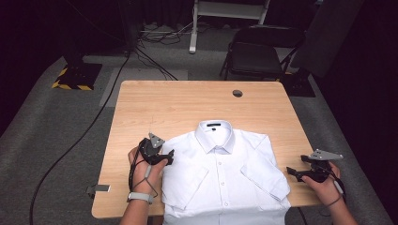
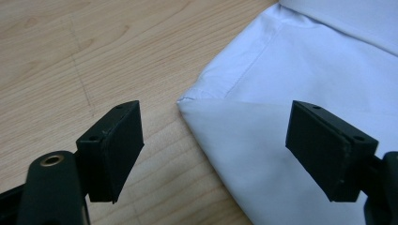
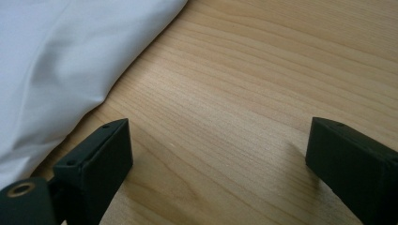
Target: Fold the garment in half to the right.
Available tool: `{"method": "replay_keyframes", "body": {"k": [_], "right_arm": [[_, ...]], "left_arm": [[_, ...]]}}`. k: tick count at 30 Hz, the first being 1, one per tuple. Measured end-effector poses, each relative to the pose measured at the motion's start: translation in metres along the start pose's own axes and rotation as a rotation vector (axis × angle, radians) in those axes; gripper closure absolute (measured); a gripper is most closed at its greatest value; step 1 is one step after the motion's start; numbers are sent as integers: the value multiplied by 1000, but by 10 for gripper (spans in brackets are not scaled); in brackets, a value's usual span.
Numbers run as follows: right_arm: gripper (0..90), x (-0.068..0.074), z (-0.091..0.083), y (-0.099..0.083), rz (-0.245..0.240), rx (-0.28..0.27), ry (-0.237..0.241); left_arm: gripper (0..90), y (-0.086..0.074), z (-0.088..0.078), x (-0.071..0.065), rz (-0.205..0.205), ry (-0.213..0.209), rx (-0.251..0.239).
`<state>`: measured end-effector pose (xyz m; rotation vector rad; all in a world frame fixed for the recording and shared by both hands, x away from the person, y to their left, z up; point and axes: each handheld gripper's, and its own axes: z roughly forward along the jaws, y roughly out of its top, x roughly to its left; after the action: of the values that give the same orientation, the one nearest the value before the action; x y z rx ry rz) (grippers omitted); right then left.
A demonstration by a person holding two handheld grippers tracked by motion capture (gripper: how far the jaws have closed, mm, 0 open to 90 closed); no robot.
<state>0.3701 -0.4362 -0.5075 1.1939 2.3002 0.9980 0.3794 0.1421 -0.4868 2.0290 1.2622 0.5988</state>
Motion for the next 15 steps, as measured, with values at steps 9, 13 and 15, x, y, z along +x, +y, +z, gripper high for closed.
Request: {"method": "replay_keyframes", "body": {"k": [9, 13, 15], "right_arm": [[74, 0, 0, 0, 0, 0, 1], [74, 0, 0, 0, 0, 0, 1], [74, 0, 0, 0, 0, 0, 1]], "left_arm": [[193, 6, 28, 4, 23, -24, 37], [192, 9, 33, 6, 15, -41, 45], [198, 10, 35, 6, 13, -54, 53]]}}
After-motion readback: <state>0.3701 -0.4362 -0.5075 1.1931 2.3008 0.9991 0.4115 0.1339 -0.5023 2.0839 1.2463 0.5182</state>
